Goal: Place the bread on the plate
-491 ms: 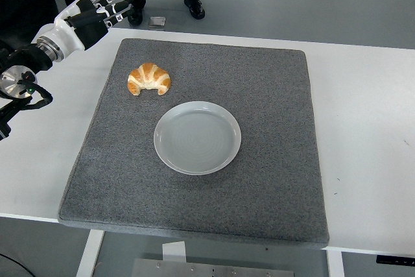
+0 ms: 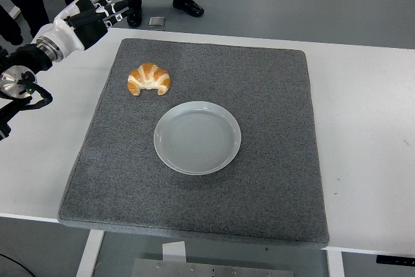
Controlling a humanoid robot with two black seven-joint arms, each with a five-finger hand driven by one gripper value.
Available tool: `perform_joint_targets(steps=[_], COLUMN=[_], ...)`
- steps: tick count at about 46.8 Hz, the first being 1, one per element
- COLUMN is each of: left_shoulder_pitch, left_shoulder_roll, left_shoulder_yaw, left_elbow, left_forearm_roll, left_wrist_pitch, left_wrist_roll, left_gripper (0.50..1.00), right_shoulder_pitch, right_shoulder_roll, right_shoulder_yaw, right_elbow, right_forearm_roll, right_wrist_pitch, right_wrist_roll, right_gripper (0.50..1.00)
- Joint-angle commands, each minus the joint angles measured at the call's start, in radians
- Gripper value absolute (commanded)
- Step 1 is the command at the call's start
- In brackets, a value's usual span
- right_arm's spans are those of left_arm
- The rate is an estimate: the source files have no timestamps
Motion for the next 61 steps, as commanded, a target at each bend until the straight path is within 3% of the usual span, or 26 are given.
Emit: perform_joint_targets(steps=[1, 14, 22, 61], left_shoulder_pitch=[0.002, 0.002, 0.002, -0.004], left_shoulder_roll=[0.000, -0.002, -0.043, -0.037], left_shoulder_yaw=[0.000, 0.000, -0.005, -0.012], left_elbow=[0.002, 0.013, 0.059, 0.065], left_forearm_roll=[0.006, 0.005, 0.002, 0.010], left_wrist_pitch=[0.000, 0.002, 0.002, 0.000], left_wrist_roll=[0.000, -0.011, -0.014, -0.014], left_gripper=[0.992, 0.992, 0.992, 0.992], right_shoulder_pitch=[0.000, 0.000, 0.000, 0.000], right_shoulder_roll=[0.000, 0.000, 0.000, 0.000], right_shoulder_yaw=[0.000, 0.000, 0.000, 0.000], right_elbow=[0.000, 0.000, 0.000, 0.000], right_forearm_roll=[0.000, 0.000, 0.000, 0.000], right_wrist_pitch=[0.000, 0.000, 0.000, 0.000], right_wrist_roll=[0.001, -0.001, -0.001, 0.001], right_gripper=[0.952, 0.952, 0.952, 0.952])
